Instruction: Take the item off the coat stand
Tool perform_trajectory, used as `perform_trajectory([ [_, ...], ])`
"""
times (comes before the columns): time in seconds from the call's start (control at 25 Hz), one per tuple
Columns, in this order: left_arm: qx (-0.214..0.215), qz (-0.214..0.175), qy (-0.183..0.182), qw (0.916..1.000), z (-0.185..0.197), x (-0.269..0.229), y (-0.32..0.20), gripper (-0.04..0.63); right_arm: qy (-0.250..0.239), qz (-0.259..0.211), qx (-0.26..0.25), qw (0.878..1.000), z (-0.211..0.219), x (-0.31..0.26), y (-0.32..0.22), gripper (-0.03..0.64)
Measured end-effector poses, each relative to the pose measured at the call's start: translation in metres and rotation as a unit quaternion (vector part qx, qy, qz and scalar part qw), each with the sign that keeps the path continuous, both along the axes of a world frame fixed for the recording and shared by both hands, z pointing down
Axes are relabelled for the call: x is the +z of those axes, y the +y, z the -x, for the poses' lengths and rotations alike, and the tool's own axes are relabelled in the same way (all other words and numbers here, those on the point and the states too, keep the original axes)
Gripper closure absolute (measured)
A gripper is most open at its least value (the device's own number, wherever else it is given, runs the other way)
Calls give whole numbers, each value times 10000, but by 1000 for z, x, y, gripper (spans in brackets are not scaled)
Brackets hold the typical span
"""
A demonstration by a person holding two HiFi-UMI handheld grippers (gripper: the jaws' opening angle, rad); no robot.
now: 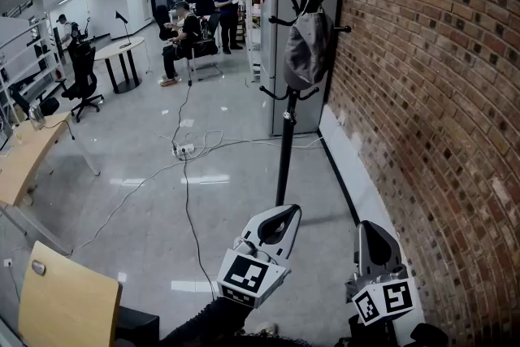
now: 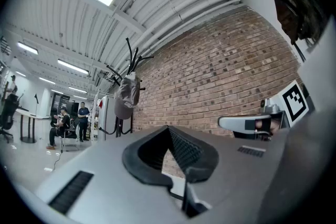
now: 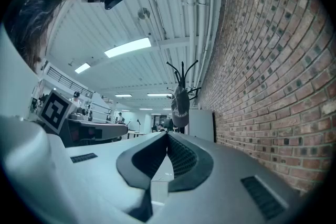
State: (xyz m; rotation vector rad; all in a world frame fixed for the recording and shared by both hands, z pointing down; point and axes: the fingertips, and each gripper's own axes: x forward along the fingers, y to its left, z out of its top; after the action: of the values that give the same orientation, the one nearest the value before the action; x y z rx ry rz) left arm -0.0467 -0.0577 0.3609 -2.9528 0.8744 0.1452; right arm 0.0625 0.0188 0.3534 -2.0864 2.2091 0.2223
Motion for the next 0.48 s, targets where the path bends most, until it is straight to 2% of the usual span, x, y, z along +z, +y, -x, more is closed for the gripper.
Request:
perform_trajectory([
  [0.12, 28, -93, -78, 9999, -3, -1, -13, 589, -2, -20, -6, 10000, -3, -2, -13, 607],
  [0.48, 4, -24, -149, 9999, -23, 4, -38, 589, -26, 8, -76, 10000, -21, -1, -41, 607],
])
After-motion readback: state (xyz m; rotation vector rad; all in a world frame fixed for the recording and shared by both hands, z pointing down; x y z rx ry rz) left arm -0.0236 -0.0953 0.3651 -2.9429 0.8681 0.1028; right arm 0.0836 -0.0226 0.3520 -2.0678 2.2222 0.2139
